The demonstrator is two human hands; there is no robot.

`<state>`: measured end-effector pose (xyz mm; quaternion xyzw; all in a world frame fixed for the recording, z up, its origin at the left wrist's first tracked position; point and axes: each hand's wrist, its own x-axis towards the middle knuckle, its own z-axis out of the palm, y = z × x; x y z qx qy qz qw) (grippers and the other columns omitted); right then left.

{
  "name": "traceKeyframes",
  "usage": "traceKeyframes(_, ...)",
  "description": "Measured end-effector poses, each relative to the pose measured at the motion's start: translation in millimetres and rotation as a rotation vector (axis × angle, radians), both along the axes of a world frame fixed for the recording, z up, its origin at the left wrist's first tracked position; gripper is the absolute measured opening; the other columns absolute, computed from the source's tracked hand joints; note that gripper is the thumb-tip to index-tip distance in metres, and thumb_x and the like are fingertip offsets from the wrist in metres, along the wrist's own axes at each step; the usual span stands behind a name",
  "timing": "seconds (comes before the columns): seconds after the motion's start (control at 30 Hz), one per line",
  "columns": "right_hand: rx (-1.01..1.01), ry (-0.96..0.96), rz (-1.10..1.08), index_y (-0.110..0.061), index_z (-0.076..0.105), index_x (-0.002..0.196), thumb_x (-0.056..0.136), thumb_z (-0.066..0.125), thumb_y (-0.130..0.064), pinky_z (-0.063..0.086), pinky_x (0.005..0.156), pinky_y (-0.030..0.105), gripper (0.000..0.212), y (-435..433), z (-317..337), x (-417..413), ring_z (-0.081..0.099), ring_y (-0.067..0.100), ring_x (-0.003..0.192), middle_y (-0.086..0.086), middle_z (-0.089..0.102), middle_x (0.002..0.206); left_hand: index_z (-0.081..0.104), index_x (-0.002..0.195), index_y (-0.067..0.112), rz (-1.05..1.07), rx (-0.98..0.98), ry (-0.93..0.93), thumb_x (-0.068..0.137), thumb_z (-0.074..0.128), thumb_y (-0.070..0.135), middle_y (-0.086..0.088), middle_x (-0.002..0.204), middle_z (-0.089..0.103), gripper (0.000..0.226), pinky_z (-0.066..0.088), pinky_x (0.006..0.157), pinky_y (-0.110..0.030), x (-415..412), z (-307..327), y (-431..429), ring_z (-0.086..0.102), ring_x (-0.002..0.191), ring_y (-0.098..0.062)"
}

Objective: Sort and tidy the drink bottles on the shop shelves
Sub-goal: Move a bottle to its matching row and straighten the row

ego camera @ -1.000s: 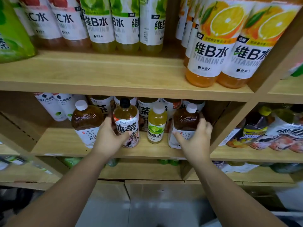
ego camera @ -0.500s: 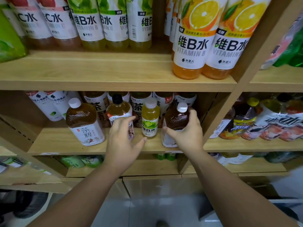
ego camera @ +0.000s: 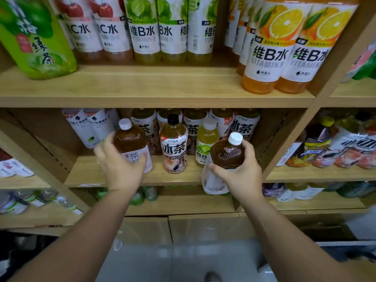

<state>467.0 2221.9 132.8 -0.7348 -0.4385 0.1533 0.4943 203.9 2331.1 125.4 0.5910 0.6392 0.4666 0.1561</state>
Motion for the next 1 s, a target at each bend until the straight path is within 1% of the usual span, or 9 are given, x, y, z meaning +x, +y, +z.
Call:
traceKeyframes(0.1, 0.0, 0.019, 0.003, -0.039, 0.039, 0.145, 0.063, 0.096, -0.039, 0.05, 0.103, 0.037, 0.1, -3.3, 1.7, -11.3, 0.055, 0.015, 0.125, -0.009, 0.058, 0.135, 0.028, 0.154, 0.016, -0.057, -0.202, 0.024, 0.065, 0.096, 0.029, -0.014, 0.151, 0.036, 0.113, 0.04, 0.114, -0.051, -24.4, -3.1, 36.3, 0.041, 0.139, -0.034)
traceKeyframes(0.2, -0.002, 0.022, -0.007, -0.044, 0.038, 0.141, 0.061, 0.096, -0.04, 0.053, 0.103, 0.041, 0.099, -9.6, 3.1, -18.8, 0.057, 0.015, 0.123, -0.009, 0.059, 0.133, 0.039, 0.139, 0.02, -0.238, -0.319, -0.078, 0.065, 0.096, 0.02, -0.005, 0.129, 0.058, 0.094, 0.049, 0.104, -0.051, -35.4, -11.3, 58.9, 0.057, 0.121, -0.028)
traceKeyframes(0.3, -0.002, 0.014, -0.035, -0.048, 0.04, 0.137, 0.057, 0.096, -0.046, 0.055, 0.101, 0.043, 0.098, -16.3, 4.8, -22.5, 0.058, 0.014, 0.12, -0.012, 0.06, 0.13, 0.04, 0.137, 0.02, -0.255, -0.352, -0.135, 0.068, 0.093, 0.015, -0.003, 0.116, 0.061, 0.087, 0.053, 0.098, -0.051, -38.1, -11.4, 67.5, 0.061, 0.111, -0.027)
traceKeyframes(0.5, -0.018, -0.038, -0.045, -0.051, 0.038, 0.137, 0.058, 0.095, -0.046, 0.054, 0.102, 0.045, 0.098, -26.5, 20.6, -32.8, 0.055, 0.013, 0.124, -0.016, 0.057, 0.133, 0.047, 0.133, 0.014, -0.312, -0.216, -0.092, 0.064, 0.095, 0.012, -0.001, 0.117, 0.06, 0.084, 0.045, 0.086, -0.035, -42.2, -3.2, 53.0, 0.056, 0.104, -0.019)
traceKeyframes(0.67, 0.056, -0.151, 0.003, -0.045, 0.044, 0.14, 0.059, 0.094, -0.05, 0.053, 0.096, 0.03, 0.096, -35.2, 62.2, -50.9, 0.058, 0.007, 0.119, -0.02, 0.061, 0.127, 0.047, 0.126, 0.037, -0.473, -0.2, -0.075, 0.059, 0.098, 0.017, 0.012, 0.117, 0.061, 0.087, 0.054, 0.095, -0.042, -58.5, 13.7, 12.6, 0.063, 0.108, -0.012)
traceKeyframes(0.73, 0.118, -0.186, 0.011, -0.042, 0.047, 0.14, 0.057, 0.092, -0.054, 0.05, 0.094, 0.023, 0.095, -37.7, 88.0, -59.4, 0.06, 0.003, 0.115, -0.021, 0.062, 0.123, 0.048, 0.122, 0.039, -0.537, -0.187, -0.123, 0.058, 0.098, 0.011, 0.019, 0.113, 0.062, 0.086, 0.057, 0.092, -0.03, -63.2, 38.3, -5.2, 0.066, 0.099, 0.004)
traceKeyframes(0.8, 0.18, -0.22, 0.024, -0.041, 0.05, 0.138, 0.055, 0.09, -0.061, 0.051, 0.094, 0.025, 0.094, -38.0, 116.9, -66.1, 0.06, 0.0, 0.113, -0.023, 0.063, 0.12, 0.05, 0.119, 0.043, -0.576, -0.129, -0.129, 0.054, 0.1, 0.012, 0.02, 0.106, 0.066, 0.087, 0.053, 0.084, -0.015, -66.7, 71.5, -19.2, 0.064, 0.094, 0.016)
traceKeyframes(0.9, 0.295, -0.264, 0.014, -0.034, 0.055, 0.136, 0.052, 0.083, -0.071, 0.055, 0.097, 0.033, 0.096, -35.2, 163.0, -75.0, 0.062, -0.001, 0.111, -0.019, 0.066, 0.12, 0.053, 0.111, 0.059, -0.599, 0.023, -0.163, 0.04, 0.1, 0.042, 0.028, 0.109, 0.068, 0.087, 0.051, 0.086, -0.023, -70.1, 131.1, -30.1, 0.066, 0.099, 0.008)
traceKeyframes(1.0, 0.458, -0.268, 0.016, -0.03, 0.059, 0.13, 0.056, 0.085, -0.064, 0.054, 0.096, 0.028, 0.086, -30.2, 205.8, -82.9, 0.062, -0.004, 0.111, -0.019, 0.067, 0.118, 0.057, 0.112, 0.053, -0.638, 0.156, -0.275, 0.038, 0.1, 0.048, 0.022, 0.114, 0.071, 0.085, 0.055, 0.09, -0.03, -67.6, 187.0, -32.9, 0.069, 0.106, -0.001)
